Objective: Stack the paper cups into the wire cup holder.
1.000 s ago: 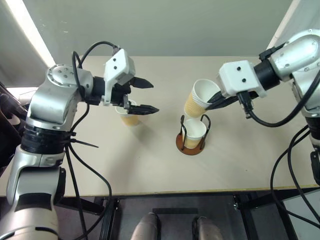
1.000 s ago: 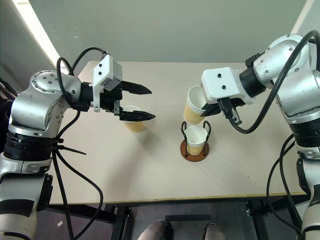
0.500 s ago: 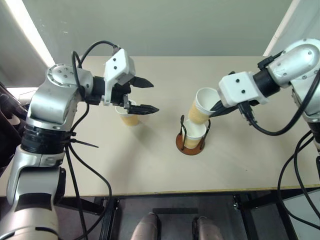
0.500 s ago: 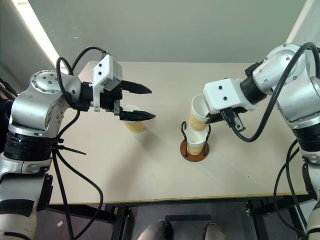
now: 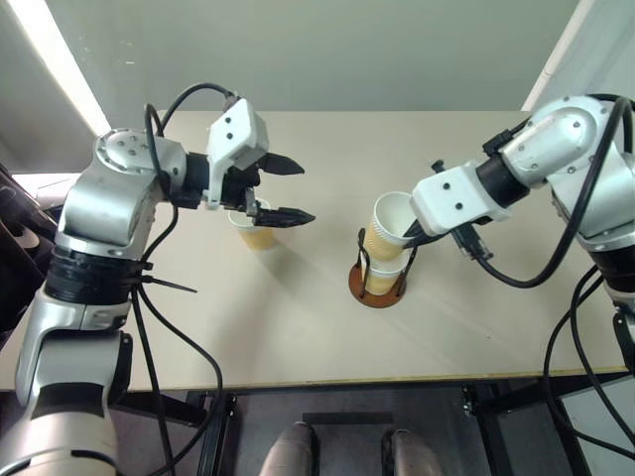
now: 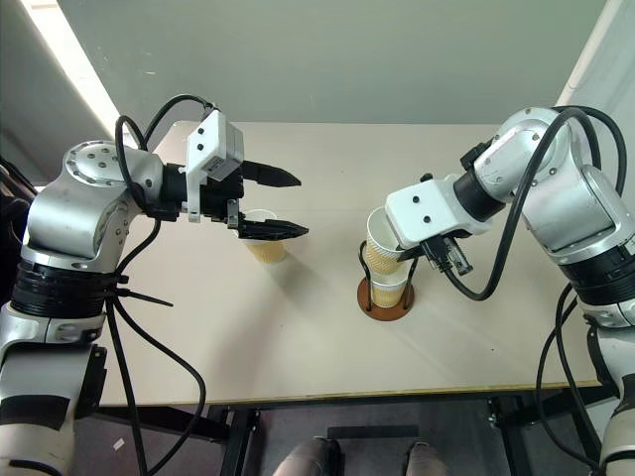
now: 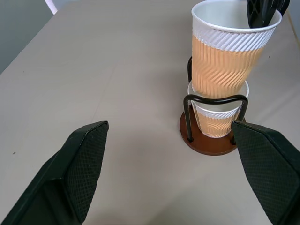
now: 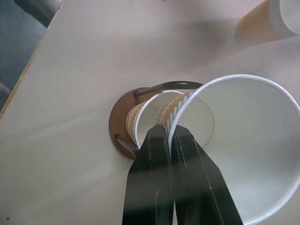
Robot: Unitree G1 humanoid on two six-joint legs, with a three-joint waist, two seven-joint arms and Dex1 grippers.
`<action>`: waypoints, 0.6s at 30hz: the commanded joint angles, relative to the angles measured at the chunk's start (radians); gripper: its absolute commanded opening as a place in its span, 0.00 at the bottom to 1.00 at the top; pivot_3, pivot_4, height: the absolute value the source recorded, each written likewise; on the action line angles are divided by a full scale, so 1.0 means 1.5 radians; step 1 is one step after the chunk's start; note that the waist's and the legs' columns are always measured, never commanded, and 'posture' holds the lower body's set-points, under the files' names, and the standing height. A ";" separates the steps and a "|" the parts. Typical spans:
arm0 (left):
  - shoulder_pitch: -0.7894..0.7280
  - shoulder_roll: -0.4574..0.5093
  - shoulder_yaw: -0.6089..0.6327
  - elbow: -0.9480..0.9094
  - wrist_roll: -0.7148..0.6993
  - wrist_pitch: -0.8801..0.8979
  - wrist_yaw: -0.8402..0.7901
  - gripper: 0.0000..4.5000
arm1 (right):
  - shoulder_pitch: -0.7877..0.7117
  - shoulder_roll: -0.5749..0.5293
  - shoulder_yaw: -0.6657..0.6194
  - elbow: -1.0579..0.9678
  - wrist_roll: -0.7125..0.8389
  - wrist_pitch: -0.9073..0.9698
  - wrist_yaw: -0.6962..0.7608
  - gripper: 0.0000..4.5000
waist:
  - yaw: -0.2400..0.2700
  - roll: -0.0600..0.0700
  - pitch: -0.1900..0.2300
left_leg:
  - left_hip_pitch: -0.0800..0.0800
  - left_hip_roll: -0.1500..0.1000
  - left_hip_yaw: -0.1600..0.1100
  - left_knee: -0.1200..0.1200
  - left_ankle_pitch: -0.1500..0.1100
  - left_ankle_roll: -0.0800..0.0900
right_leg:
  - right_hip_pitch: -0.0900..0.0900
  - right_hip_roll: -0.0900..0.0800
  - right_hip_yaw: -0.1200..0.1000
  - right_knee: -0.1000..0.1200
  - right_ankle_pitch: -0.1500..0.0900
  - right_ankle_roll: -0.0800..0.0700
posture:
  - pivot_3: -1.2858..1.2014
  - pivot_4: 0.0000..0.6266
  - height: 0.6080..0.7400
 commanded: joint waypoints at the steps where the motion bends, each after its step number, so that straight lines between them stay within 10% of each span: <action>1: -0.007 0.006 0.007 -0.004 0.009 -0.014 -0.003 1.00 | -0.005 -0.007 -0.004 -0.008 -0.001 -0.010 0.003 0.01 | 0.000 0.000 0.000 | 0.000 0.000 0.000 0.000 0.000 0.000 | 0.000 0.000 0.000 0.000 0.000 0.000 | 0.52 0.24 1.00; 5: -0.012 0.002 0.006 -0.001 0.012 -0.015 -0.006 1.00 | -0.005 -0.005 -0.008 -0.007 -0.003 -0.007 0.003 0.14 | 0.000 0.000 0.000 | 0.000 0.000 0.000 0.000 0.000 0.000 | 0.000 0.000 0.000 0.000 0.000 0.000 | 0.52 0.24 1.00; 16: -0.003 0.011 0.003 -0.002 0.027 -0.029 -0.007 1.00 | -0.041 0.053 -0.079 0.052 0.018 0.068 -0.046 0.99 | -0.001 0.000 0.000 | 0.000 0.000 0.000 0.000 0.000 0.000 | 0.000 0.000 0.000 0.000 0.000 0.000 | 0.52 0.24 1.00; 18: 0.003 0.019 -0.001 0.000 0.040 -0.040 -0.006 1.00 | -0.059 0.070 -0.106 0.080 0.031 0.100 -0.067 0.99 | -0.002 0.000 0.000 | 0.000 0.000 0.000 0.000 0.000 0.000 | 0.000 0.000 0.000 0.001 0.000 0.000 | 0.52 0.24 1.00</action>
